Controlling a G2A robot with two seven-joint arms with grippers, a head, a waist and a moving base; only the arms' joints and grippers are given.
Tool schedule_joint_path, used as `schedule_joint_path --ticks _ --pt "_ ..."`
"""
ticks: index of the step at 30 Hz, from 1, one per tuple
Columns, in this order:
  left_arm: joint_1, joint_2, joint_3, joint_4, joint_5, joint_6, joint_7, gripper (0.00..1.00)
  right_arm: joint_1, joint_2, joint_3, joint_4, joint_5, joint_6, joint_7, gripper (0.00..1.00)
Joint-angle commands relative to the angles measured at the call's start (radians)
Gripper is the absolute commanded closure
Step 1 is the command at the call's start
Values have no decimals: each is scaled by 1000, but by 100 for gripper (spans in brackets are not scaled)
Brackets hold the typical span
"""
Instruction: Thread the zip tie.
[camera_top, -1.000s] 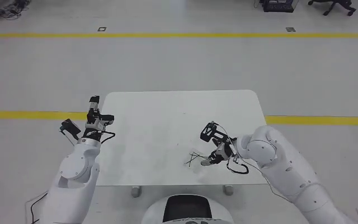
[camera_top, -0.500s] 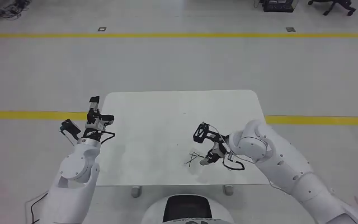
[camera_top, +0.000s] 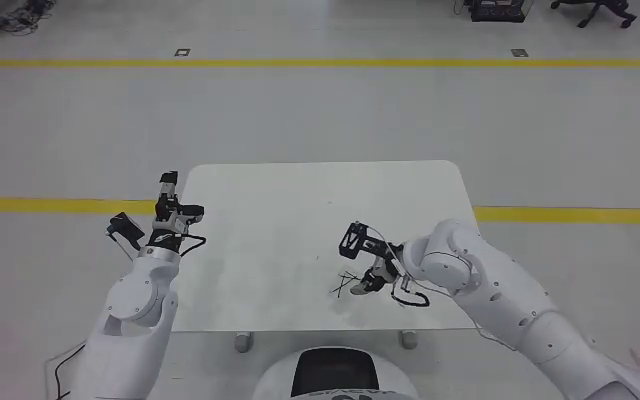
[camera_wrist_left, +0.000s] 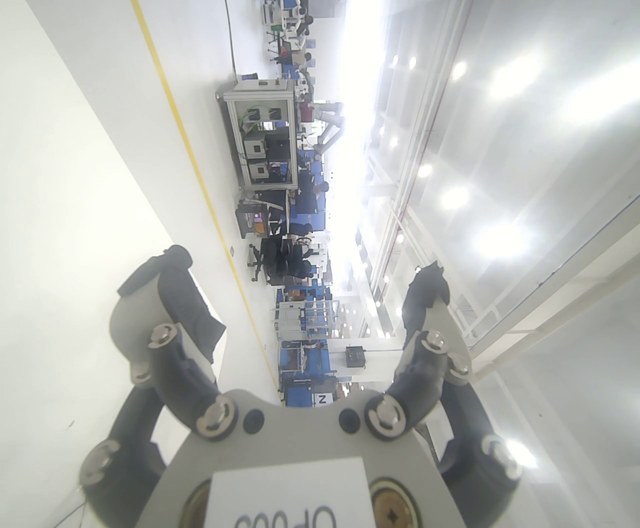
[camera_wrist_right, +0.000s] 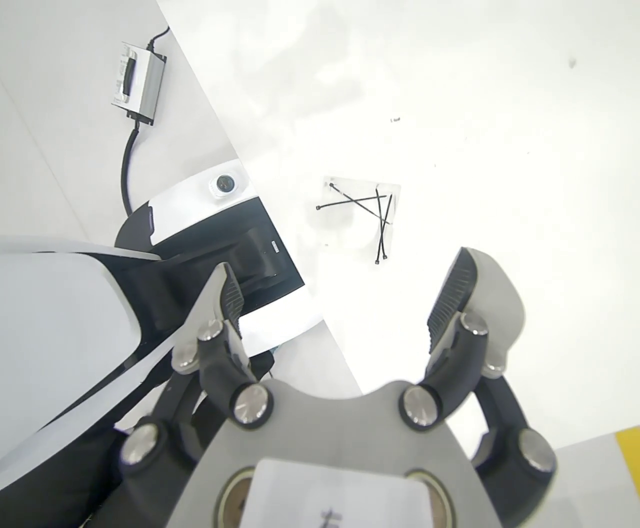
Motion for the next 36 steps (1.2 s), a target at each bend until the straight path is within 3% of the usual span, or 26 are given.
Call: schedule_joint_path --ticks 1,13,36 --pt "0 0 0 0 0 0 0 0 18 11 -40 8 -15 0 -51 0" --pt "0 0 0 0 0 0 0 0 219 92 -373 91 -61 0 -412 0" --pt "0 0 0 0 0 0 0 0 219 92 -373 91 -61 0 -412 0"
